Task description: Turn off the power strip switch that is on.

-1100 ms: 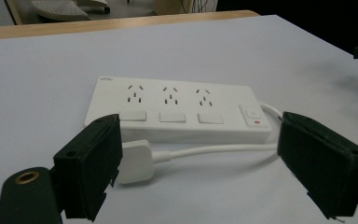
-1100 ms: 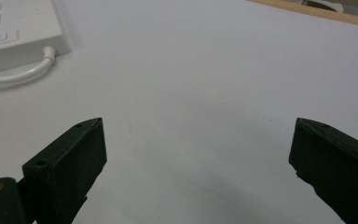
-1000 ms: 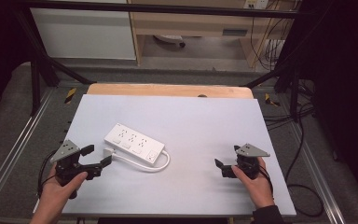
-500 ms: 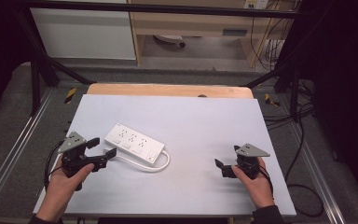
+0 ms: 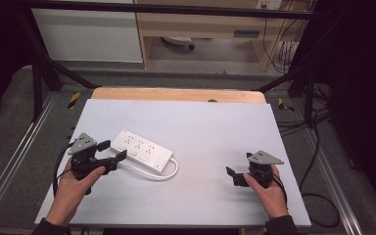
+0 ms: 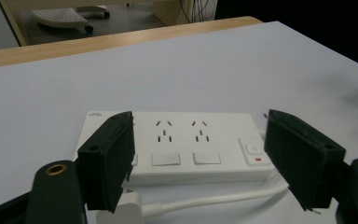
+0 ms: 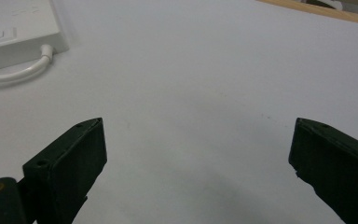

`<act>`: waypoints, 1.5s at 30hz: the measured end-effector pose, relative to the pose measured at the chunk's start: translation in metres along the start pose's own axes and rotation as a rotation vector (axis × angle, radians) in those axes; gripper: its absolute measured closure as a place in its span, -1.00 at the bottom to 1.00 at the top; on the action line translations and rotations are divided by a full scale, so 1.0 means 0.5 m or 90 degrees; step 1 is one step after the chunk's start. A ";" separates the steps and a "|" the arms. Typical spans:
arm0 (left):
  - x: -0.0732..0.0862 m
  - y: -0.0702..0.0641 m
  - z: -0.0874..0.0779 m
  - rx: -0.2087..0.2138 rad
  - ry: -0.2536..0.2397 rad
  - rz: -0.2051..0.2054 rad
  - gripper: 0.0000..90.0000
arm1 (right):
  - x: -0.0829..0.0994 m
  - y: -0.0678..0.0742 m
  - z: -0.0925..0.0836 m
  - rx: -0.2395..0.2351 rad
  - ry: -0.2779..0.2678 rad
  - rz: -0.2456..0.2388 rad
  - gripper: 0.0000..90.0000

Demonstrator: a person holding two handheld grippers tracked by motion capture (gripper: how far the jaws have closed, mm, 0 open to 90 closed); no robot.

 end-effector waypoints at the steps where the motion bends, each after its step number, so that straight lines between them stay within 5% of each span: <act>1: -0.001 0.000 0.002 0.000 0.000 -0.002 -0.45 | 0.000 0.000 0.000 0.000 0.000 0.000 -0.90; 45: -0.002 0.001 0.095 -0.006 0.060 0.007 -0.37 | 0.003 -0.010 -0.002 0.006 0.008 0.015 -0.91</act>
Point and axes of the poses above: each handheld gripper's, and its own axes: z roughly forward along the jaws, x roughly out of its underside, y roughly to its left, the point moved 6 cm from there along z, roughly forward along the jaws, and after that the axes turned 6 degrees about z, right-handed, at the moved point
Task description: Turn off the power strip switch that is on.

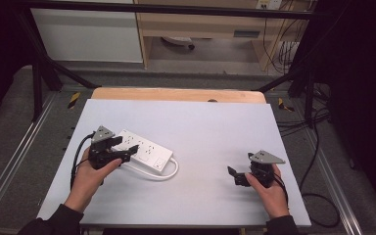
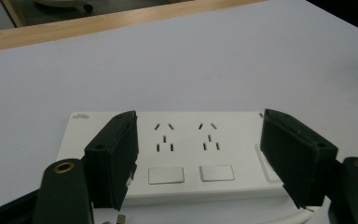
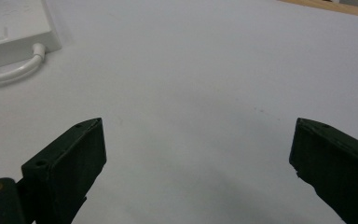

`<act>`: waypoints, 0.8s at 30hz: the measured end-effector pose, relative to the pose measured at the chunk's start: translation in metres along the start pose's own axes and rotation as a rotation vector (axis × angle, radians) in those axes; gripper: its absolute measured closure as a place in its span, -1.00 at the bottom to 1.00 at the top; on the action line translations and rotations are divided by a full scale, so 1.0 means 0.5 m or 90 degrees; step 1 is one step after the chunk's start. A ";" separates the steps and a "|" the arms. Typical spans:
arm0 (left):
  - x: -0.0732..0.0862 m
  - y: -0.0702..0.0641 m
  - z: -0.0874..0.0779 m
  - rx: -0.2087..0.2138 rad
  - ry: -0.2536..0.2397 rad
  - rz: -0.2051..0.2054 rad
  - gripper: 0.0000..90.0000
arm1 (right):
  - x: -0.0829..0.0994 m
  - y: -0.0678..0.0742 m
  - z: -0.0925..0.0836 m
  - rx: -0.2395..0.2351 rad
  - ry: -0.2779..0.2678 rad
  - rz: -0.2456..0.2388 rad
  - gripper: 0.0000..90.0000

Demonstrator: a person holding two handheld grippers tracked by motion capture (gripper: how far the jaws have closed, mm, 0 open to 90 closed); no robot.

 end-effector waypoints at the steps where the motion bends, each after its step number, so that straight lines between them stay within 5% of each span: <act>1: 0.001 0.000 0.001 -0.001 0.001 0.001 -0.37 | 0.000 0.000 0.000 0.000 0.000 0.000 -0.91; 24: 0.016 -0.012 0.025 0.011 0.019 0.021 0.18 | 0.000 0.000 -0.001 0.000 0.001 -0.001 -0.91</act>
Point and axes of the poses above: each handheld gripper's, and its own axes: z roughly forward along the jaws, x roughly out of its underside, y roughly to its left, the point moved 6 cm from there along z, roughly forward along the jaws, and after that the axes turned 6 degrees about z, right-handed, at the moved point
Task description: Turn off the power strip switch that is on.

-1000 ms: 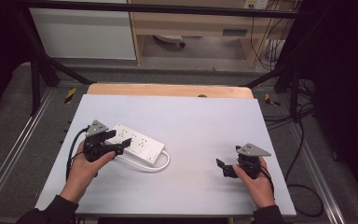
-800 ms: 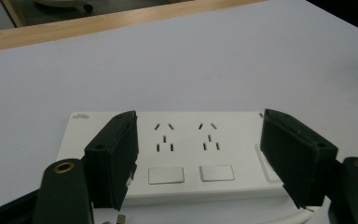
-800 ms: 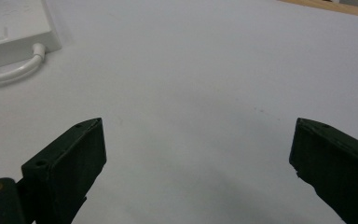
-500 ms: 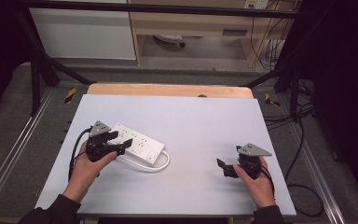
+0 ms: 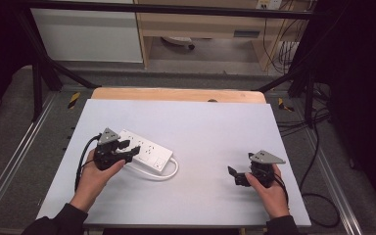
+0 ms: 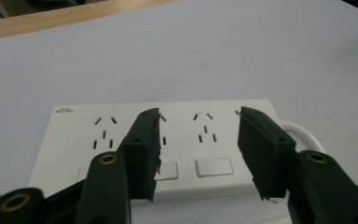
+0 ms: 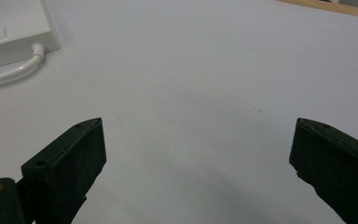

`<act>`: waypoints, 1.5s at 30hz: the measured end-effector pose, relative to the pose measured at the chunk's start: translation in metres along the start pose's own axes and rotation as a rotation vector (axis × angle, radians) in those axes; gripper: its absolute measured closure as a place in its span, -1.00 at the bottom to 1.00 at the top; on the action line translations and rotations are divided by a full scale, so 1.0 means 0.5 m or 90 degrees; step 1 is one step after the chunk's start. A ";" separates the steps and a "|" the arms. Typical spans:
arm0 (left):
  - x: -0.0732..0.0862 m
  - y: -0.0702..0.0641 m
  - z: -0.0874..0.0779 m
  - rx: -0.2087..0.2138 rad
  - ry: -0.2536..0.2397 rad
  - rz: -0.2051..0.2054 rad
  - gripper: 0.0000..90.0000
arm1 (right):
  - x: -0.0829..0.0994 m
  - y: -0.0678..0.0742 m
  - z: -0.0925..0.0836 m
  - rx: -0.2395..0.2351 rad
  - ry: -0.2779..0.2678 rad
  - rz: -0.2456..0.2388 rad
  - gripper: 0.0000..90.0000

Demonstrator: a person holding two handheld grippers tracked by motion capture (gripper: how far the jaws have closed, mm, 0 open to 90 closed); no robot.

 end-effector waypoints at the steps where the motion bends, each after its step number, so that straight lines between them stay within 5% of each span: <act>1: 0.000 -0.001 0.001 0.002 -0.002 0.003 0.18 | 0.000 0.000 0.000 0.000 0.000 0.000 -0.91; 13: 0.001 -0.009 0.011 0.007 0.003 0.014 0.51 | 0.000 0.001 0.000 -0.002 0.001 -0.003 -0.91; 45: 0.024 -0.007 0.025 0.024 0.018 0.005 0.93 | 0.000 0.002 -0.001 -0.002 0.001 -0.004 -0.91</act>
Point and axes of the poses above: each handheld gripper's, and its own axes: z roughly forward along the jaws, x roughly out of its underside, y roughly to its left, the point moved 6 cm from there along z, roughly forward along the jaws, and after that the axes turned 6 degrees about z, right-handed, at the moved point
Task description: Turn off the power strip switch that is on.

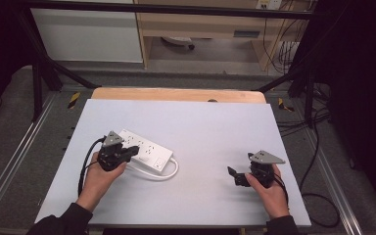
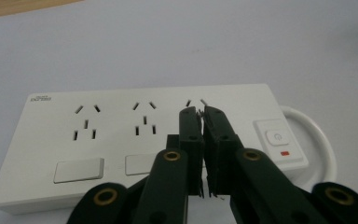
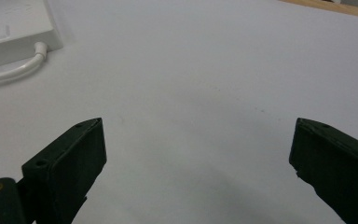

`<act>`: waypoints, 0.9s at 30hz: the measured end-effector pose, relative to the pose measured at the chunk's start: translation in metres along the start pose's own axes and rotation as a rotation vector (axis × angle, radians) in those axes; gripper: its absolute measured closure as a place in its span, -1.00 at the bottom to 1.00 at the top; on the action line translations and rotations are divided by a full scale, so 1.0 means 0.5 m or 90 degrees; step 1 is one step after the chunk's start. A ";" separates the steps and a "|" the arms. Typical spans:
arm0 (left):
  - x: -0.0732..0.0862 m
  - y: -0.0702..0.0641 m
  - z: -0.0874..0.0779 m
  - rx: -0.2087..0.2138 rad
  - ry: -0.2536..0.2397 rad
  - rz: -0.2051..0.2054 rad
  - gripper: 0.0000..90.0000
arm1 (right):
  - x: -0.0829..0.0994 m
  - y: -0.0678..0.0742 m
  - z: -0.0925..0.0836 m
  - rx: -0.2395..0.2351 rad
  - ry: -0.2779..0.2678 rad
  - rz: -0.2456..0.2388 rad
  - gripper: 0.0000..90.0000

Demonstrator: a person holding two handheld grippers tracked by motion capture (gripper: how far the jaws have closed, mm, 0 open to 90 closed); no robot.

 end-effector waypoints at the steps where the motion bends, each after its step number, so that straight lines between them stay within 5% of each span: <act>1: 0.001 0.000 0.000 0.000 0.000 0.000 0.93 | 0.000 0.000 0.000 0.000 0.000 0.000 -0.91; 27: 0.016 -0.005 0.021 0.004 0.023 0.012 0.99 | 0.000 0.001 0.000 -0.001 0.002 0.000 -0.91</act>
Point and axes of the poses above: each handheld gripper's, and its own axes: z roughly forward along the jaws, x roughly out of its underside, y roughly to its left, the point moved 6 cm from there along z, roughly forward along the jaws, and after that the axes turned 6 degrees about z, right-handed, at the moved point
